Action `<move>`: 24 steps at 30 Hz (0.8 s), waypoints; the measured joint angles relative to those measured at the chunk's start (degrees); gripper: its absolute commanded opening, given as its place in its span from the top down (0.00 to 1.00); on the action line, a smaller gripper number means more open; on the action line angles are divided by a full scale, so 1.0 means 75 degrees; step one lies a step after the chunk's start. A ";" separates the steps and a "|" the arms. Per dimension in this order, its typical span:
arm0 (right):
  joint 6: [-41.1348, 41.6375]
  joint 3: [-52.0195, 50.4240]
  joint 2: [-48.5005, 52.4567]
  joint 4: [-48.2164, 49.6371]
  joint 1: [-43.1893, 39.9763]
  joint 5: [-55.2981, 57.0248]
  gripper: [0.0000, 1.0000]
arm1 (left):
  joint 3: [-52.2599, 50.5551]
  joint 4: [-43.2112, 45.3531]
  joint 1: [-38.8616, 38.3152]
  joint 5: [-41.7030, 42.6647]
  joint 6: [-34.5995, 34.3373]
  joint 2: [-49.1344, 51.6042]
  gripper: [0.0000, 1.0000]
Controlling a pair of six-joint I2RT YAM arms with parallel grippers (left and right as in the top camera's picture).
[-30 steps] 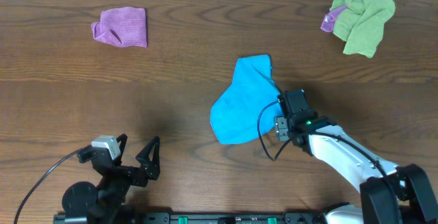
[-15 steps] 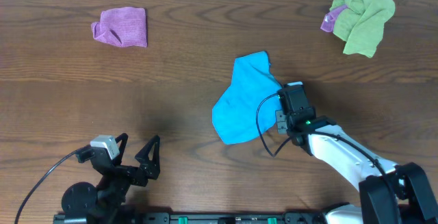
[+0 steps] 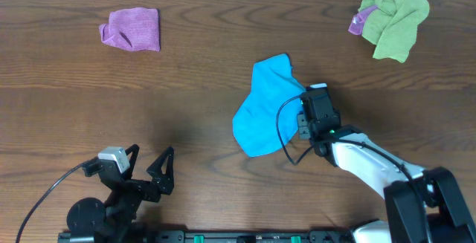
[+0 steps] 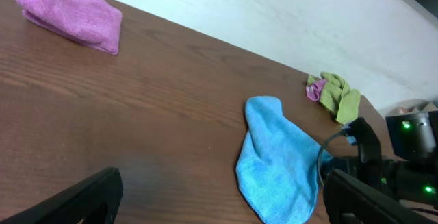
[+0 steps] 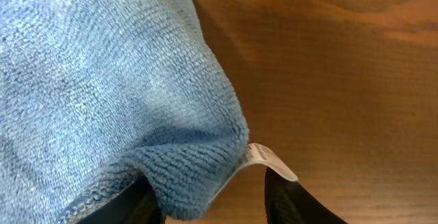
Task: Fold the cloth
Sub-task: 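Regrasp the blue cloth corner near its tag with the right gripper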
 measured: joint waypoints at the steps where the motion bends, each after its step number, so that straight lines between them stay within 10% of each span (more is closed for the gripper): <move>1: -0.0020 0.0000 0.0064 0.0085 0.0000 0.0000 0.64 | 0.0000 0.0000 0.0000 0.0000 0.0000 0.0000 0.05; 9: -0.0058 0.0009 0.0536 0.0431 0.0000 0.0090 0.99 | 0.0000 0.0000 0.0000 0.0000 0.0003 0.0000 0.05; 24: -0.0090 -0.0006 -0.1291 -0.0871 0.0038 0.1177 0.99 | 0.0000 -0.0114 0.0000 0.0003 -0.0198 0.0000 0.05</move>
